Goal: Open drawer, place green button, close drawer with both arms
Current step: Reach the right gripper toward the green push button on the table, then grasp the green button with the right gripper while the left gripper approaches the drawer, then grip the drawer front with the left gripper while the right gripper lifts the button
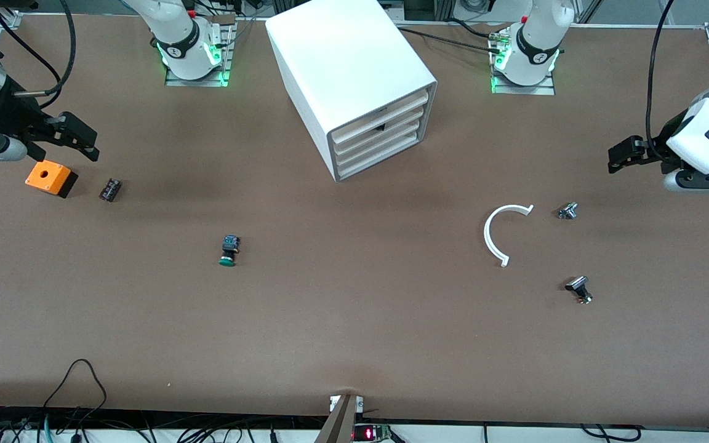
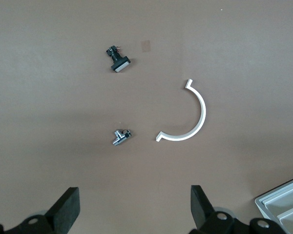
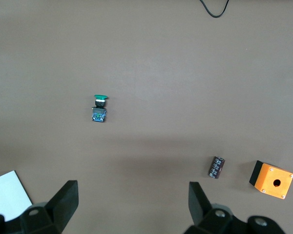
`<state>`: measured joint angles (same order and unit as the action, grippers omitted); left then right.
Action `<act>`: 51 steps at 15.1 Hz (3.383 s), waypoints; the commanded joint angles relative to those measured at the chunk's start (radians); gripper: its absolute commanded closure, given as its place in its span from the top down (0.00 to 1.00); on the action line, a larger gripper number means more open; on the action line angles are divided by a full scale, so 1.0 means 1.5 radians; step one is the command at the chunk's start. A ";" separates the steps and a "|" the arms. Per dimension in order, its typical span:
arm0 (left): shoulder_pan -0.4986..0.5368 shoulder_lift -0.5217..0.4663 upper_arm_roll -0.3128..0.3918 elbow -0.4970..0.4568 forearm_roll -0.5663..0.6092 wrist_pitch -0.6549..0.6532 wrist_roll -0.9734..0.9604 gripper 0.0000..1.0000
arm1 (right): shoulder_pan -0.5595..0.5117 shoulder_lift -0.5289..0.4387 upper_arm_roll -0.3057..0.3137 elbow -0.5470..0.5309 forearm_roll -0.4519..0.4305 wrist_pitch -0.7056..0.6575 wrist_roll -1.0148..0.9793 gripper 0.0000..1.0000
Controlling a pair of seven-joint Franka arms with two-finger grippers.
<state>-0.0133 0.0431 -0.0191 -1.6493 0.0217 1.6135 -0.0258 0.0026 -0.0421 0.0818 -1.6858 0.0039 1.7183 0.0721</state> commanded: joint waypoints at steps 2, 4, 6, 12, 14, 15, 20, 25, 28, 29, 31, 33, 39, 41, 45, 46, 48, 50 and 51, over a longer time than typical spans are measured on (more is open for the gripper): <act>0.004 0.007 0.000 0.018 -0.005 -0.005 0.016 1.00 | -0.004 0.011 0.003 0.022 0.007 -0.015 -0.013 1.00; 0.004 0.007 0.000 0.018 -0.005 -0.004 0.016 1.00 | -0.003 0.011 0.005 0.025 0.006 -0.016 -0.009 1.00; 0.004 0.005 0.000 0.018 -0.005 -0.006 0.016 1.00 | 0.010 0.014 0.006 0.021 0.006 -0.017 -0.001 1.00; -0.002 0.011 -0.003 0.017 -0.012 -0.021 0.007 1.00 | 0.055 0.087 0.006 0.008 0.011 -0.009 0.003 1.00; -0.002 0.035 -0.003 0.024 -0.013 -0.059 0.010 1.00 | 0.069 0.128 0.006 0.008 0.013 0.037 0.038 1.00; -0.001 0.041 -0.002 0.032 -0.012 -0.072 0.016 1.00 | 0.074 0.149 0.007 0.008 0.013 0.060 0.055 1.00; -0.052 0.093 -0.013 0.033 -0.106 -0.082 0.094 1.00 | 0.094 0.233 0.007 -0.006 0.014 0.160 0.061 1.00; -0.059 0.178 -0.020 0.024 -0.388 -0.051 0.173 1.00 | 0.114 0.296 0.008 -0.061 0.013 0.313 0.056 1.00; -0.062 0.201 -0.024 -0.022 -0.508 -0.035 0.261 1.00 | 0.123 0.332 0.008 -0.092 0.010 0.393 0.050 1.00; -0.063 0.201 -0.029 -0.053 -0.539 -0.026 0.290 0.99 | 0.123 0.346 0.008 -0.104 0.009 0.426 0.051 1.00; -0.063 0.202 -0.052 -0.116 -0.595 0.006 0.363 0.96 | 0.127 0.367 0.008 -0.132 0.009 0.487 0.050 1.00; -0.064 0.204 -0.066 -0.168 -0.629 0.035 0.430 0.96 | 0.128 0.388 0.008 -0.148 0.009 0.535 0.050 1.00; -0.067 0.254 -0.085 -0.266 -0.776 0.084 0.619 0.95 | 0.136 0.421 0.008 -0.165 0.009 0.590 0.057 0.91; -0.067 0.283 -0.106 -0.298 -0.833 0.095 0.693 0.94 | 0.137 0.421 0.008 -0.165 0.009 0.587 0.059 0.71; -0.067 0.345 -0.125 -0.318 -0.875 0.097 0.796 0.83 | 0.137 0.421 0.009 -0.164 0.010 0.587 0.059 0.20; -0.066 0.357 -0.126 -0.318 -0.881 0.097 0.820 0.81 | 0.137 0.421 0.009 -0.164 0.010 0.587 0.059 0.07; -0.067 0.376 -0.127 -0.318 -0.882 0.097 0.834 0.79 | 0.137 0.417 0.008 -0.164 0.011 0.587 0.060 0.00; -0.067 0.386 -0.143 -0.320 -0.901 0.099 0.838 0.73 | 0.137 0.409 0.008 -0.159 0.014 0.584 0.065 0.00; -0.069 0.396 -0.145 -0.323 -0.907 0.100 0.838 0.70 | 0.137 0.406 0.009 -0.152 0.013 0.569 0.096 0.00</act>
<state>-0.1162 0.6194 -0.2139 -2.1262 -1.2936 1.7527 1.1992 0.2030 0.5933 0.0953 -1.9156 0.0083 2.5888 0.1666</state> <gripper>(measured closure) 0.233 0.573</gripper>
